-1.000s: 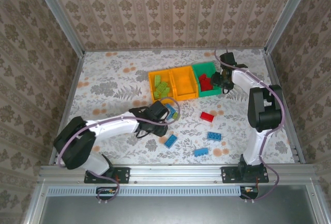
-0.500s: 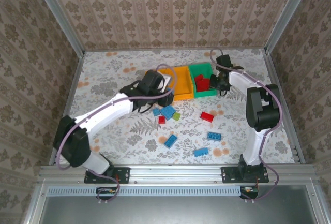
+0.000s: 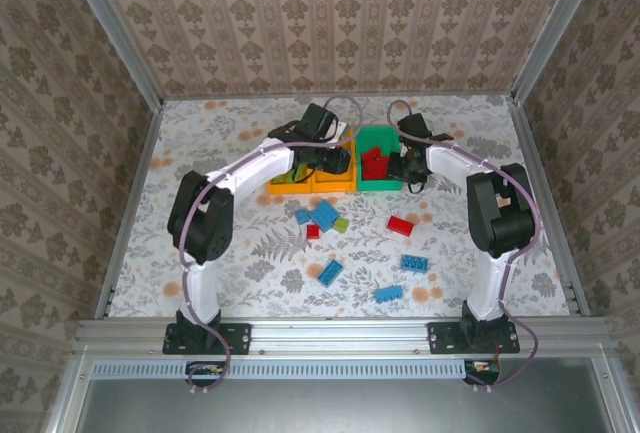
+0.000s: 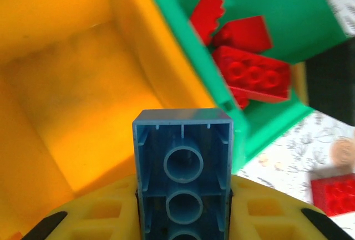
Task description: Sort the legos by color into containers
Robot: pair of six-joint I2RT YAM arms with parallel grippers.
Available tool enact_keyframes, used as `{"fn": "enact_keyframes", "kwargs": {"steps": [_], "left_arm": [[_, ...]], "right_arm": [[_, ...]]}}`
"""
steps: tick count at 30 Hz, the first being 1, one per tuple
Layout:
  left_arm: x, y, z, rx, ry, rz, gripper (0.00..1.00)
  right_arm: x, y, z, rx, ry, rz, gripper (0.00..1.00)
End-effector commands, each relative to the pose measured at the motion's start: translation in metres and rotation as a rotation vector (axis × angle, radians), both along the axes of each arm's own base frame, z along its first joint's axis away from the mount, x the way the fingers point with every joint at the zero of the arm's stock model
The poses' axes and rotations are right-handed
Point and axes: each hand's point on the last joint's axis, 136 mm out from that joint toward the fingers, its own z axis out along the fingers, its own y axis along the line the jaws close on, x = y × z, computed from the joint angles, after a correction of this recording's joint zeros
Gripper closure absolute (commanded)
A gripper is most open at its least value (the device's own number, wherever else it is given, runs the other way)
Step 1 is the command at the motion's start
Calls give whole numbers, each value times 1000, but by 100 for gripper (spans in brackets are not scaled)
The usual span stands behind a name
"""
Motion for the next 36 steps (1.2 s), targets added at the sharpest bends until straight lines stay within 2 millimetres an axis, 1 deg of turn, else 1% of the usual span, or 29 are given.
{"fn": "enact_keyframes", "kwargs": {"steps": [1,2,4,6,7,8,11,13,14,15,18,20,21,22,24,26,28,30,33,35,36], "left_arm": [[9,3,4,3,16,6,74],[11,3,2,6,18,10,73],[17,2,-3,12,24,19,70],[20,2,-7,16,29,26,68],[21,2,-8,18,29,31,67],[22,1,-10,17,30,32,66],[24,0,-12,12,28,41,56],[24,0,-16,16,32,43,53],[24,1,-16,16,33,43,50],[24,1,-16,15,35,47,43],[20,3,-9,-3,22,51,37],[16,4,2,-23,-10,46,27],[11,6,6,-26,-29,38,22],[5,8,11,-24,-53,28,17],[-9,14,18,-6,-93,7,8],[-28,25,20,25,-108,-9,3],[-52,33,16,55,-99,-33,0],[-78,41,6,101,-94,-62,0],[-119,53,-11,177,-94,-116,0],[-146,54,-23,204,-82,-168,0],[-156,55,-30,215,-74,-187,0]], "right_arm": [[-4,1,23,17,-39,-18,55],[-6,0,27,16,-47,-19,50],[-12,-3,37,15,-53,-35,38],[-21,-6,46,19,-53,-54,32],[-32,-8,48,17,-30,-65,30],[-38,-9,50,17,-24,-72,28],[-65,-12,54,0,10,-97,26],[-87,-14,51,-22,43,-94,26],[-96,-14,49,-35,53,-83,26],[-107,-14,46,-50,65,-65,26],[-140,-19,37,-62,128,-87,26],[-158,-24,32,-48,157,-152,24],[-166,-28,28,-43,168,-193,23],[-171,-31,35,-23,136,-235,22],[-178,-39,39,-13,106,-297,19],[-180,-43,47,-4,68,-325,17],[-181,-43,51,1,50,-309,14],[-183,-43,49,-8,64,-289,12],[-187,-42,40,-15,110,-273,8],[-188,-38,35,-1,123,-268,7],[-188,-38,33,4,125,-271,7]]}}
